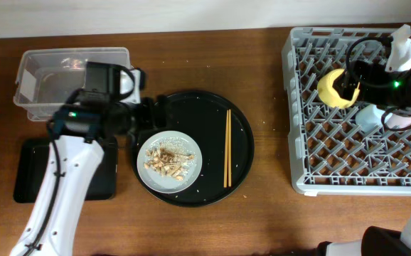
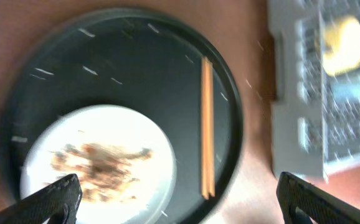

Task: Sort waste into correct bins and load items into the dishwasher rack
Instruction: 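Lower the left gripper and grasp the plate of food scraps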

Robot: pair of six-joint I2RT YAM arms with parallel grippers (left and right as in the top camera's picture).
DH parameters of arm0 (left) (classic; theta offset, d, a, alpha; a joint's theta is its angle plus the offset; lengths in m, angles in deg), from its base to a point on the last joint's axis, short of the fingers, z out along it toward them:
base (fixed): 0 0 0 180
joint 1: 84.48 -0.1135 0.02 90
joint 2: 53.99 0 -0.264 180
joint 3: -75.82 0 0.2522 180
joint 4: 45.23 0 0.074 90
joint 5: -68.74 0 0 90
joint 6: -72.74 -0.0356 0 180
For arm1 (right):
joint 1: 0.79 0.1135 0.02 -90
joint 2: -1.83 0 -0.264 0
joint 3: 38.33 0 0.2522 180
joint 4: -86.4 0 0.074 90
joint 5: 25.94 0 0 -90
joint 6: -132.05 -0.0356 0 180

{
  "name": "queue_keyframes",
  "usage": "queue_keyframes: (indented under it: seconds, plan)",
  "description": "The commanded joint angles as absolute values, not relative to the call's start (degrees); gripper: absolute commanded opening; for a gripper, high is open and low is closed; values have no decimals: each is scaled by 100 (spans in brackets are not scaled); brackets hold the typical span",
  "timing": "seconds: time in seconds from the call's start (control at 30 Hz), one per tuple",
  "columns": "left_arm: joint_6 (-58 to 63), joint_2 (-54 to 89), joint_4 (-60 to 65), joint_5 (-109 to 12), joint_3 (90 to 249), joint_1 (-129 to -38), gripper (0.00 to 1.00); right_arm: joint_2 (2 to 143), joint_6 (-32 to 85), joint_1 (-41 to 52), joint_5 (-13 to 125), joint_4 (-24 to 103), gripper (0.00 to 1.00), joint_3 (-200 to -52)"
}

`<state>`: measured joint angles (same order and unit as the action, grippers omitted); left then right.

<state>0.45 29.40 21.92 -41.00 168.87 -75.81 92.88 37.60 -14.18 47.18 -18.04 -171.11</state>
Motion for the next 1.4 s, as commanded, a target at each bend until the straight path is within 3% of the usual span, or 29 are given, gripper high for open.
queue_keyframes:
  seconds: [0.0,0.17,0.3,0.37,0.5,0.53,0.6,0.83,1.03,1.37]
  plan:
    - [-21,2881,2198,-4656,16576,-6641,99,9323,3771,-1383,4808,-1804,98,-17091]
    - [-18,2883,2115,-4334,16567,-6086,99,9323,3771,-1383,4808,-1802,98,-17091]
    - [1140,3198,2268,-1670,16567,-4923,99,9323,3771,-1383,4808,-1804,98,-17091]
    - [1359,3576,2340,-1086,16567,-4582,99,9323,3773,-1383,4808,-1804,98,-17091]
    - [1328,4254,2347,-1086,16567,-4451,99,9323,3773,-1383,4808,-1804,98,-17091]
    - [1332,4262,2325,-1082,16567,-4451,89,9323,3773,-1383,4808,-1804,98,-17091]
    - [1361,4267,2281,-1071,16561,-4451,81,9323,3773,-1383,4808,-1804,98,-17091]
    - [2242,5202,2213,-662,16438,-4449,75,9323,3773,-1383,4808,-1804,98,-17091]
    - [2242,5508,1813,-662,16438,-4410,56,9323,3773,-1383,4808,-1804,98,-17091]
    - [2561,6232,1545,-278,16434,-3975,56,9323,3771,-1383,4808,-1804,98,-17091]
